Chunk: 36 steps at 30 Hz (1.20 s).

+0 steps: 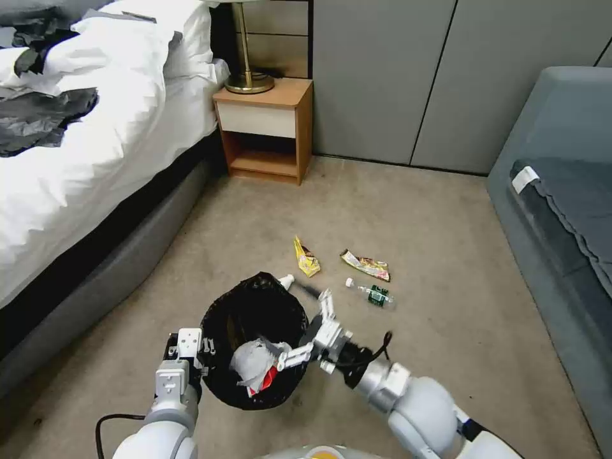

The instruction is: Pick up the trash bin, then pick up the garbage from the floor and place it into the trash bin.

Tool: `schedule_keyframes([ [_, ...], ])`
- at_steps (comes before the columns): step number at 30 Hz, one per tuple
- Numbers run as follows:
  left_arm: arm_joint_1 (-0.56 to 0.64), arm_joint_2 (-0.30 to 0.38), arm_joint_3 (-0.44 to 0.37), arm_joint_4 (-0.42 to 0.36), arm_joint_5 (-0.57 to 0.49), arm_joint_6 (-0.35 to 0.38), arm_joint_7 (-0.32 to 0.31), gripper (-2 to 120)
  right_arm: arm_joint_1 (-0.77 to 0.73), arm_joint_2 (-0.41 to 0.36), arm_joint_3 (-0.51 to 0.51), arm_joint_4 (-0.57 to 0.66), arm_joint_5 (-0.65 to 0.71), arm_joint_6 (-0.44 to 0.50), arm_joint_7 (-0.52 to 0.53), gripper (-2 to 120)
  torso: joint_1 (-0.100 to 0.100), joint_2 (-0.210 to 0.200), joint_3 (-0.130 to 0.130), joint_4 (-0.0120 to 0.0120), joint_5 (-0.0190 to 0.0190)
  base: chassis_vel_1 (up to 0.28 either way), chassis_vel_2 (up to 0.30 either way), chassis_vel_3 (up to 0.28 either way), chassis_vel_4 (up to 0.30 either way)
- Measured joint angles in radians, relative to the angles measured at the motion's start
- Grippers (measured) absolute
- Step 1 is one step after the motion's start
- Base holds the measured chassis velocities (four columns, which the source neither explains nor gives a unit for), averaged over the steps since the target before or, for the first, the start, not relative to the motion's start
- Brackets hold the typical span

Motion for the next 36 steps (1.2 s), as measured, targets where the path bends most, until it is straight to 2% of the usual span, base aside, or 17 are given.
schedule_keyframes([
  [1, -0.002, 0.0, 0.0, 0.003, -0.001, 0.0, 0.001, 3, -0.038, 0.026, 0.04, 0.048, -0.005, 0.0, 0.075, 114, 0.0, 0.0, 0.0, 0.0001, -0.0002, 0.0, 0.0, 0.0, 0.0],
  [2, -0.002, 0.0, 0.0, 0.003, -0.001, 0.0, 0.001, 3, -0.038, 0.026, 0.04, 0.048, -0.005, 0.0, 0.075, 114, 0.0, 0.0, 0.0, 0.0001, -0.0002, 0.0, 0.0, 0.0, 0.0],
  [4, -0.005, 0.002, -0.003, 0.004, -0.003, 0.0, 0.001, 3, -0.113, 0.075, 0.106, 0.083, -0.021, 0.007, 0.153, 114, 0.0, 0.0, 0.0, 0.0, 0.0, 0.0, 0.0, 0.0, 0.0],
  [7, -0.006, 0.002, -0.005, 0.004, -0.005, 0.0, 0.001, 3, -0.137, 0.09, 0.127, 0.086, -0.028, 0.015, 0.168, 114, 0.0, 0.0, 0.0, -0.0002, -0.0001, 0.0, 0.0, 0.0, 0.0],
  [10, -0.006, 0.005, -0.008, 0.002, -0.013, 0.0, 0.001, 3, -0.235, 0.159, 0.229, 0.061, -0.051, 0.07, 0.212, 112, 0.0, 0.0, 0.0, -0.0003, 0.0001, 0.0, 0.0, 0.0, 0.0],
  [14, -0.007, 0.007, -0.011, 0.001, -0.017, 0.0, 0.001, 3, -0.289, 0.194, 0.292, 0.017, -0.051, 0.102, 0.229, 106, 0.0, 0.0, 0.0, -0.0002, 0.0, 0.0, 0.0, 0.0, 0.0],
  [18, -0.008, 0.013, -0.016, 0.0, -0.022, 0.001, 0.001, 3, -0.322, 0.207, 0.337, -0.029, -0.051, 0.121, 0.234, 100, 0.0, 0.0, 0.0, -0.0001, 0.0001, 0.0, 0.0, 0.0, 0.0],
  [22, -0.015, 0.016, -0.018, 0.0, -0.027, 0.005, 0.001, 3, -0.333, 0.207, 0.366, -0.073, -0.046, 0.13, 0.236, 100, 0.0, 0.0, 0.0, -0.0001, 0.0, 0.0, 0.0, 0.0, 0.0],
  [36, -0.02, 0.015, -0.021, 0.002, -0.029, 0.009, 0.001, 3, -0.29, 0.207, 0.381, -0.114, -0.019, 0.13, 0.233, 100, 0.0, 0.0, 0.0, 0.0, 0.0, 0.0, 0.0, 0.0, 0.0],
])
